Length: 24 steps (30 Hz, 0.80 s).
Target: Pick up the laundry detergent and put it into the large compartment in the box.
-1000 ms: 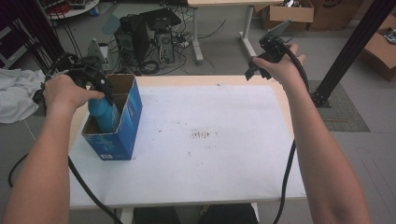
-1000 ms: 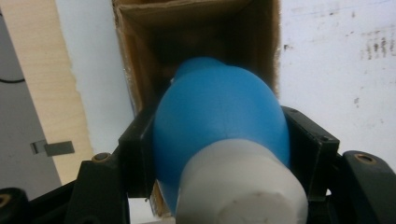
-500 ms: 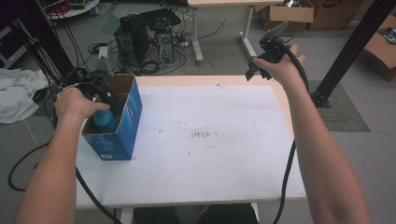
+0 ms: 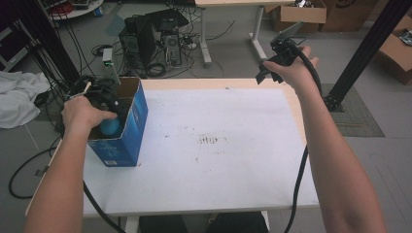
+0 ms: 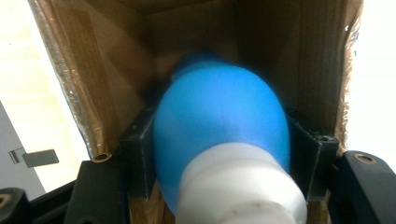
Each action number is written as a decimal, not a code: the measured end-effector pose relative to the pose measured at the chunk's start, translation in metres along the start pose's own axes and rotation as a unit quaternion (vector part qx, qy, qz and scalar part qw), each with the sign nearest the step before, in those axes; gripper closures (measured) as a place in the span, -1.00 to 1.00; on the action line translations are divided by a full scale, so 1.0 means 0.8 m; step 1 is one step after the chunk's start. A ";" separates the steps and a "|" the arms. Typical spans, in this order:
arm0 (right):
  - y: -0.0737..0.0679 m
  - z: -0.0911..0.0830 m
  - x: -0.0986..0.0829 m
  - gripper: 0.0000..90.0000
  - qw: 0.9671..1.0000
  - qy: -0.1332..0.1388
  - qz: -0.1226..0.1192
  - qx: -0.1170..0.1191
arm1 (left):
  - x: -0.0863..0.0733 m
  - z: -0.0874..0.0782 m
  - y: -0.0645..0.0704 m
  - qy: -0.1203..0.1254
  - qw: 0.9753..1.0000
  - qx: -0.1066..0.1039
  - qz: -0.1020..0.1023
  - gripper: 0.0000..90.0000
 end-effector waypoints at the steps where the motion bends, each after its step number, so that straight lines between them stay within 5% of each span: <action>1: 0.000 0.000 0.000 -0.63 1.000 0.001 0.000 0.001 | 0.000 0.000 0.000 0.001 1.000 0.000 0.000 -0.16; 24: 0.007 0.003 -0.004 -0.63 1.000 0.000 0.003 0.003 | 0.006 0.003 -0.001 0.011 1.000 -0.006 -0.005 -0.17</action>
Point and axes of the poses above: each handheld gripper's, and its own axes: z roughly forward along the jaws, x roughly out of its top, y roughly to its right, the point moved 8 cm from there along z, roughly forward along the jaws, and after that the axes turned 6 degrees about x, right-handed, at the moved point
